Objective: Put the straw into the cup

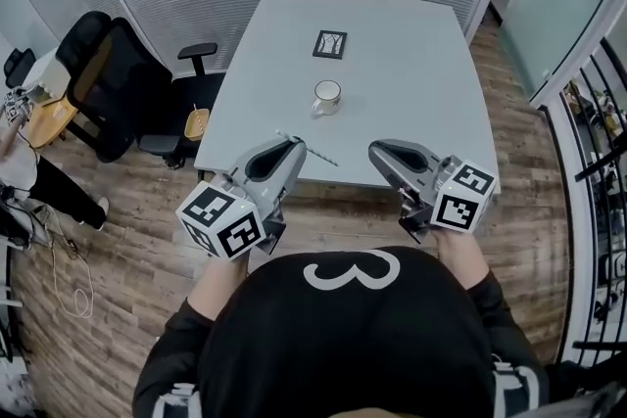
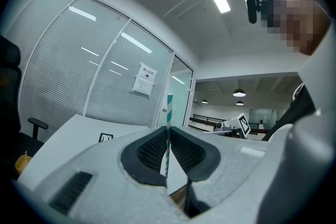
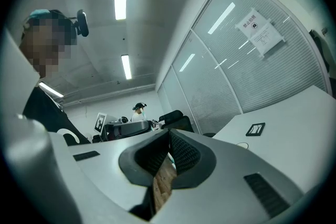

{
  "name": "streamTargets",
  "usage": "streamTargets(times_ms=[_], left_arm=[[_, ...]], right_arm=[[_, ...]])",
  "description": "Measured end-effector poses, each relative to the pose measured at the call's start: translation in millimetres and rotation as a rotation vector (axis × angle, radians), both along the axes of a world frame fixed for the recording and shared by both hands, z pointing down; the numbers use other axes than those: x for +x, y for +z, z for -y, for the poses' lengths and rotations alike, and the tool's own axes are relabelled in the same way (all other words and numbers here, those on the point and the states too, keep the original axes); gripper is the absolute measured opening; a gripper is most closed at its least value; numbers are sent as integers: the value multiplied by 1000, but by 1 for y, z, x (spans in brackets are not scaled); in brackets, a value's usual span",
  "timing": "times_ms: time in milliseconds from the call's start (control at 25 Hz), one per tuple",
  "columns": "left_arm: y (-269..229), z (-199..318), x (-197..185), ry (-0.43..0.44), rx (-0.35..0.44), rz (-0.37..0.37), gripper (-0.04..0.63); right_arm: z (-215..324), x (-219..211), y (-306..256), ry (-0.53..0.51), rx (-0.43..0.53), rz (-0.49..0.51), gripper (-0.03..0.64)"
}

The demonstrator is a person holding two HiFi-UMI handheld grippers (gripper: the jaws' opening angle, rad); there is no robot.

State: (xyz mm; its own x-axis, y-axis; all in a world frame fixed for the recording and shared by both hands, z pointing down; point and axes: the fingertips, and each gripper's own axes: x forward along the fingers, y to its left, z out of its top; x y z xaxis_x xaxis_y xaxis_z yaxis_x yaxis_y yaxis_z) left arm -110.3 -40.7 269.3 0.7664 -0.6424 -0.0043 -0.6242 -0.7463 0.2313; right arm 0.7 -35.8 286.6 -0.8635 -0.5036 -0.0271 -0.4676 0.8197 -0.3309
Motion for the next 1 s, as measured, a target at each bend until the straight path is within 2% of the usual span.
streamTargets(times_ms=[200,600,1000], left_arm=[[-2,24,2,23,13,0,35],[16,59,11,43,-37,-5,35],[25,128,27,28,-74,1,35]], right_arm=[[16,0,2,19,7,-2,15],[48,11,15,41,-41,-12,15],[119,20,25,17,-73,-15,15]])
